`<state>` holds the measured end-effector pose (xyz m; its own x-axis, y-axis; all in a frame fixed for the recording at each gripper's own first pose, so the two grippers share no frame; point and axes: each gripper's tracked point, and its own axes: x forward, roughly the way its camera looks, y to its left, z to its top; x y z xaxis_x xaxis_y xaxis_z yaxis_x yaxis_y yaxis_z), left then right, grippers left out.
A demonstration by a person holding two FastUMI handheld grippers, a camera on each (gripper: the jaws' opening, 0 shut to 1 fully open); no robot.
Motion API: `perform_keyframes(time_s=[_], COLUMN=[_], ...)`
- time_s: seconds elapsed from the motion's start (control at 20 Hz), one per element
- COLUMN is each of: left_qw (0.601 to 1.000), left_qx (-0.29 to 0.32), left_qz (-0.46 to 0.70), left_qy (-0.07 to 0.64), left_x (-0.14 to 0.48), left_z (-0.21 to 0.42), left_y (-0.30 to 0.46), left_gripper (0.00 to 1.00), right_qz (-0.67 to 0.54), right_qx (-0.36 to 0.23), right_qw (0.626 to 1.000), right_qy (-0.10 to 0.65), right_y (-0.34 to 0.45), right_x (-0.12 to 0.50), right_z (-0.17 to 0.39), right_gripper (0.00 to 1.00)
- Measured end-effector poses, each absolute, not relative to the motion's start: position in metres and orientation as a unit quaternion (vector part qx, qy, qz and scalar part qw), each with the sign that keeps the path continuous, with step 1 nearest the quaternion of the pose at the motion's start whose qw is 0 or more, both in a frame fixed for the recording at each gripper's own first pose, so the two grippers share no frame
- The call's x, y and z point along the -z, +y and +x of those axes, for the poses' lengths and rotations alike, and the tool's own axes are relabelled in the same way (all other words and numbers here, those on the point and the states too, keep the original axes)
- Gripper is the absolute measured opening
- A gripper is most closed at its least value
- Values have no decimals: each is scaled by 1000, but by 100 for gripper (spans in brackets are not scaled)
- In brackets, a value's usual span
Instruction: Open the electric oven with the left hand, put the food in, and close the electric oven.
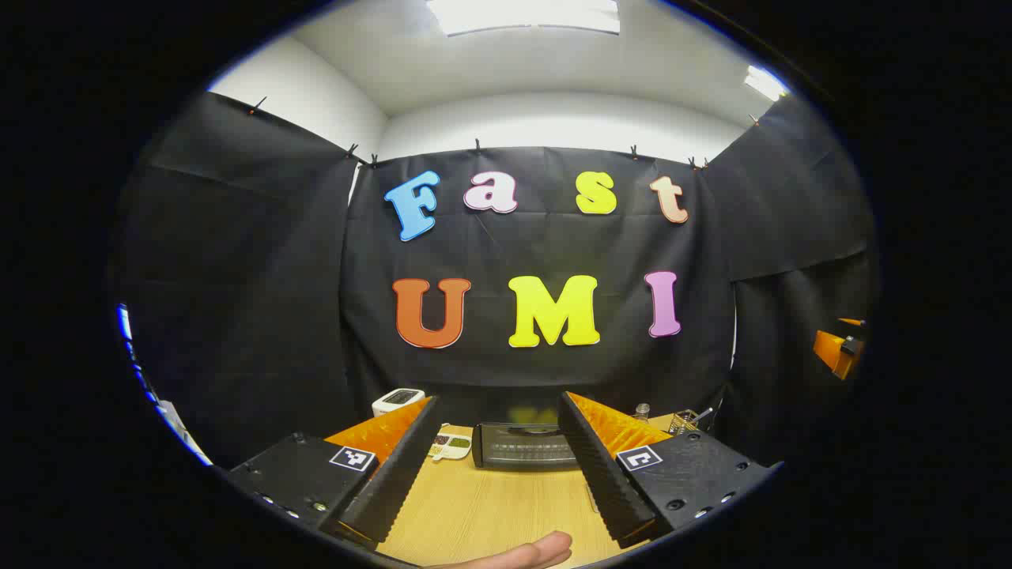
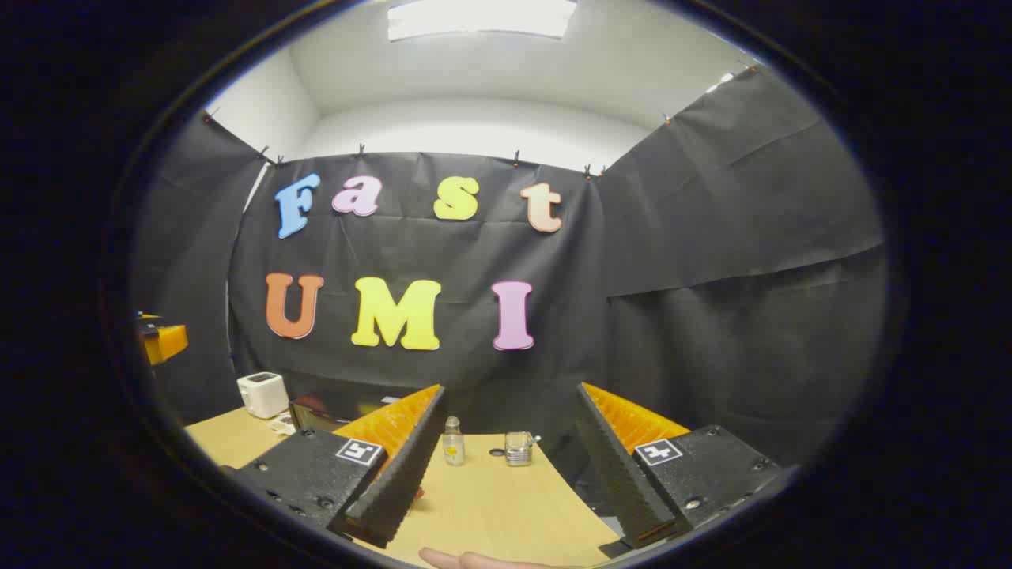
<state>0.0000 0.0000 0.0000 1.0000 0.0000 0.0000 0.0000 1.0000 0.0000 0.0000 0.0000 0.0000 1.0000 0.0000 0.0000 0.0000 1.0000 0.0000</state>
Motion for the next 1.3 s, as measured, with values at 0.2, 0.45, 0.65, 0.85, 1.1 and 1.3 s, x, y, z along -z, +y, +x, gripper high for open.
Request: perform_keyframes(time_s=[0.2,0.45,0.65,0.85,1.1,1.3], left_qw=[1000,1000,1000,1000,999,999], left_qx=[-5,-5,-4,0,29,49], left_qz=[2,-2,4,20,11,3], left_qy=[-7,-10,-5,-6,14,24], left_x=[-5,1,11,24,57,85], left_z=[4,18,32,64,123,177], left_y=[7,14,14,12,-9,-30], left_gripper=[95,95,95,95,95,95], right_qz=[6,-3,-6,-1,1,6], right_qx=[-20,-12,-11,-19,-24,-20], right_qw=[1000,1000,1000,1000,999,999], right_qy=[-10,-21,-19,-23,-37,-33], right_y=[7,5,7,10,11,3], right_x=[-4,-11,-10,-10,-8,-1], right_z=[1,0,-3,-4,5,13], right_gripper=[100,100,100,100,100,99])
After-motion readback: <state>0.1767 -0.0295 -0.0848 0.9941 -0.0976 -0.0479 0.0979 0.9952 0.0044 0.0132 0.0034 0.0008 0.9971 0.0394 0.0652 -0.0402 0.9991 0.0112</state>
